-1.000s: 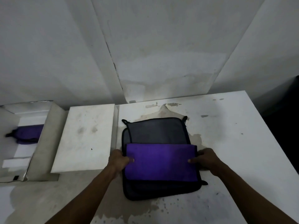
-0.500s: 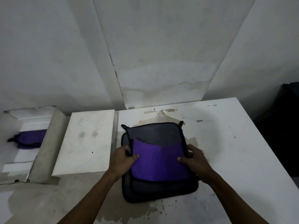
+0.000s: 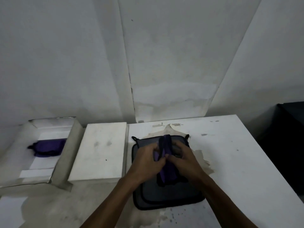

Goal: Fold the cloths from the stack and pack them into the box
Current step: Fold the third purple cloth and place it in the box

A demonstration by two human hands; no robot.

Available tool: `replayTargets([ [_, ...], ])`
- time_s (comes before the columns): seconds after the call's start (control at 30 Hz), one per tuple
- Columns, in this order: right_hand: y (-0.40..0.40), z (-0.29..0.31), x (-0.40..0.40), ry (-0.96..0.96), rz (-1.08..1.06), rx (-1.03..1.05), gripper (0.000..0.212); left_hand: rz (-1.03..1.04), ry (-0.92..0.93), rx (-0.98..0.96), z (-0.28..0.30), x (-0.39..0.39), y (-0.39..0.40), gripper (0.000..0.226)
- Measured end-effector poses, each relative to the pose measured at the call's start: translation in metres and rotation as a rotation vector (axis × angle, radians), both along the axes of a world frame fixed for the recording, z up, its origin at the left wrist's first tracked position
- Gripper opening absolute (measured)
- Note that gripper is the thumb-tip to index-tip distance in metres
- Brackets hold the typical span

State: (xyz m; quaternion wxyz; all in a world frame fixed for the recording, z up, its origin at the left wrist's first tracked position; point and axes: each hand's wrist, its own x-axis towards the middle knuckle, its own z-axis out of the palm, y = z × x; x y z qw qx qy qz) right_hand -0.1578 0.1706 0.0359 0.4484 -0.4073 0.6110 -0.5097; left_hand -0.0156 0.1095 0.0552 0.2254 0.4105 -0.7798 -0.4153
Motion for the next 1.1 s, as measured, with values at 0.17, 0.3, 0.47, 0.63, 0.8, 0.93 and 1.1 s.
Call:
replayTargets([
  [0.17, 0.000, 0.022, 0.026, -0.047, -0.015, -0.088, 0.038, -0.005, 0.075, 0.059, 0.019, 0.022, -0.005, 0.014],
  [0.3, -0.001, 0.037, 0.046, -0.096, -0.008, -0.137, 0.038, 0.059, 0.118, 0.070, 0.027, 0.044, -0.010, 0.010],
  [0.47, -0.004, 0.046, 0.072, -0.101, 0.014, -0.166, 0.039, 0.117, 0.127, 0.088, 0.035, 0.071, -0.014, 0.019],
  [0.63, -0.009, 0.054, 0.102, -0.080, 0.055, -0.147, 0.038, -0.003, 0.053, 0.030, 0.048, 0.096, -0.015, 0.016],
  [0.8, -0.014, 0.064, 0.125, -0.151, 0.057, -0.164, 0.022, -0.200, 0.009, -0.041, 0.070, 0.120, -0.013, 0.022],
  [0.93, -0.021, 0.068, 0.136, -0.270, 0.045, -0.108, 0.033, -0.261, 0.075, 0.127, 0.080, 0.136, -0.013, 0.029],
  [1.1, -0.029, 0.077, 0.148, -0.505, 0.016, -0.072, 0.038, -0.246, 0.217, 0.256, 0.092, 0.162, -0.020, 0.036],
])
